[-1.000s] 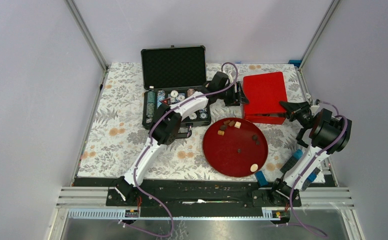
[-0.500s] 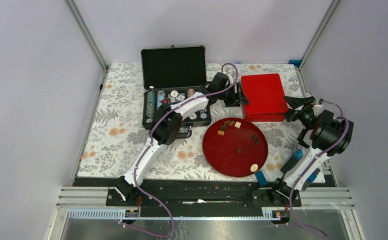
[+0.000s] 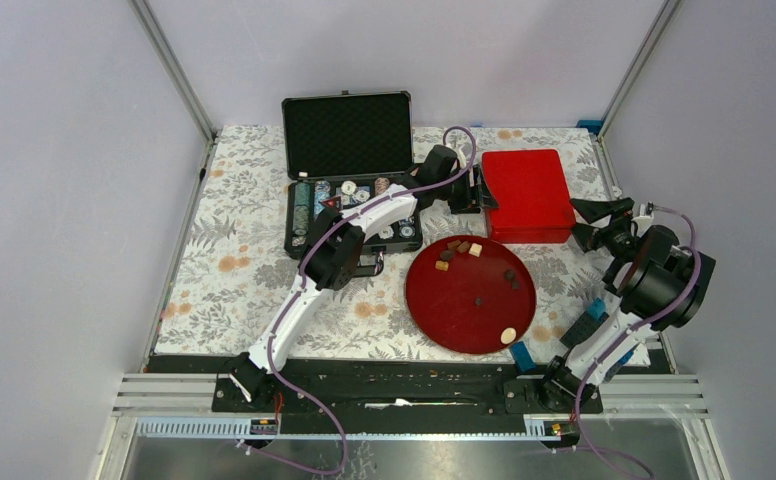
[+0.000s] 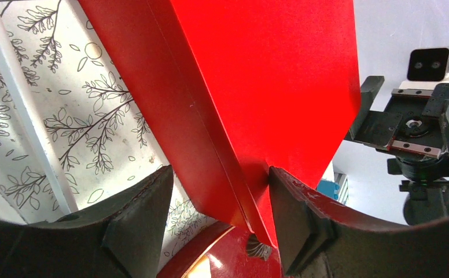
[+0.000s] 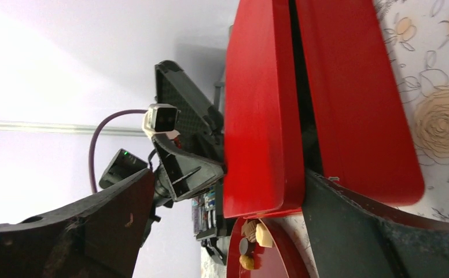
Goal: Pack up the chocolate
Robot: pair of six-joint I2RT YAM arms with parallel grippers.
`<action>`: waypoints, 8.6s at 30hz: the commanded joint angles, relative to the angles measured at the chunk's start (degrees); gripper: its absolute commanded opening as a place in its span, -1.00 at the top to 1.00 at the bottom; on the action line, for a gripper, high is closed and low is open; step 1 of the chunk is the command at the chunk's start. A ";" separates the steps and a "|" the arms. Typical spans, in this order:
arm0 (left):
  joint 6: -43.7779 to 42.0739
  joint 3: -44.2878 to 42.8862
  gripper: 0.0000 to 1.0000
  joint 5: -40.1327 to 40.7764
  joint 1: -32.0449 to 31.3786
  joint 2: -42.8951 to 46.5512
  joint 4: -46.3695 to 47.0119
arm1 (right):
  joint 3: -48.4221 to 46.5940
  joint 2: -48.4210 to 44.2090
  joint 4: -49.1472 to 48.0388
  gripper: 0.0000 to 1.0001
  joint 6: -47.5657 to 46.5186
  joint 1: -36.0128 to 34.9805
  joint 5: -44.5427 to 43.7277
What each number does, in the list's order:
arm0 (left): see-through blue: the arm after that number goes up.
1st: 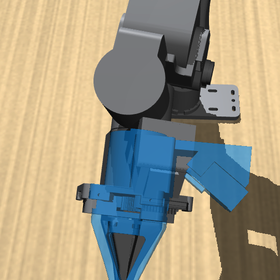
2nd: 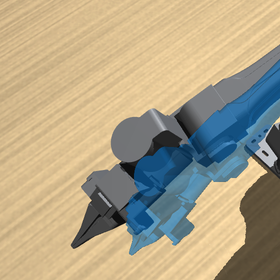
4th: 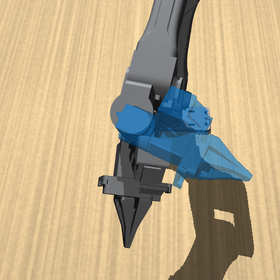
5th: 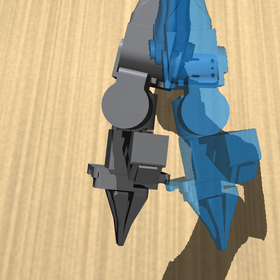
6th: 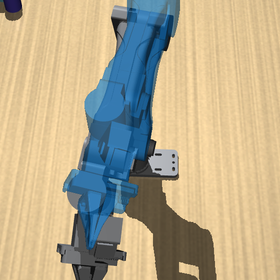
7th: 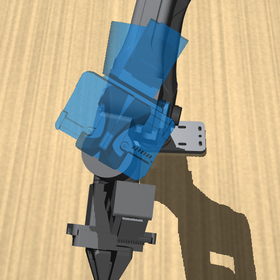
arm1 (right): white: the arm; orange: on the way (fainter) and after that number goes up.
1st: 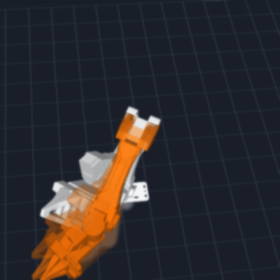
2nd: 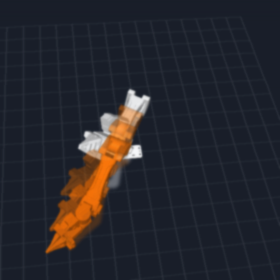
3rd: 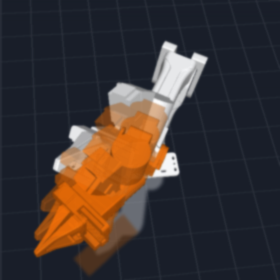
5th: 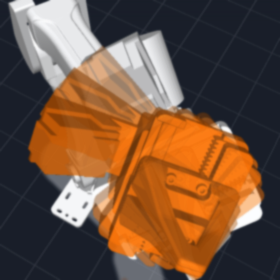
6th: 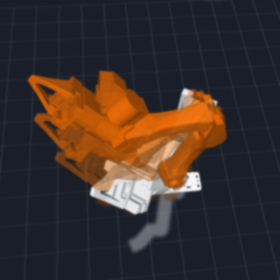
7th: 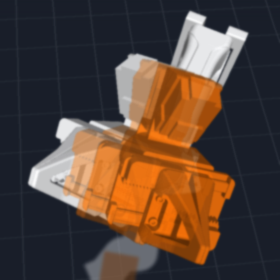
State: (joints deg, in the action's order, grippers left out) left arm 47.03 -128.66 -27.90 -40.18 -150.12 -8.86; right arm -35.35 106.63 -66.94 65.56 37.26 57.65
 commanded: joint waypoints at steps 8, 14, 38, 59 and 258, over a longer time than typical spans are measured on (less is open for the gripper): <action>0.26 -2.58 -0.27 -1.33 -0.53 -0.46 2.31 | -2.93 -22.27 45.31 -0.99 -33.18 0.76 -24.79; 1.48 -2.19 -0.27 -2.55 -0.90 -0.28 3.29 | -6.97 -29.51 56.09 -0.99 -41.23 -4.91 -35.96; -0.35 0.27 -0.27 0.09 -3.06 4.15 1.89 | -21.55 -17.85 67.95 -0.99 -45.51 -14.23 -38.26; -3.87 0.82 -0.28 2.37 -4.67 9.47 -2.19 | -20.19 -19.16 67.99 -0.99 -45.38 -14.23 -38.67; -11.69 42.70 -0.42 7.87 3.62 53.05 -7.90 | -110.32 32.74 122.36 -0.99 -56.26 -33.11 -60.73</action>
State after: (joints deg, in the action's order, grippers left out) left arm 36.38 -86.41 -19.27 -36.38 -100.44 -19.42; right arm -147.92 145.10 54.19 8.78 2.79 -3.42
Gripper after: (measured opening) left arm 0.704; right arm 0.993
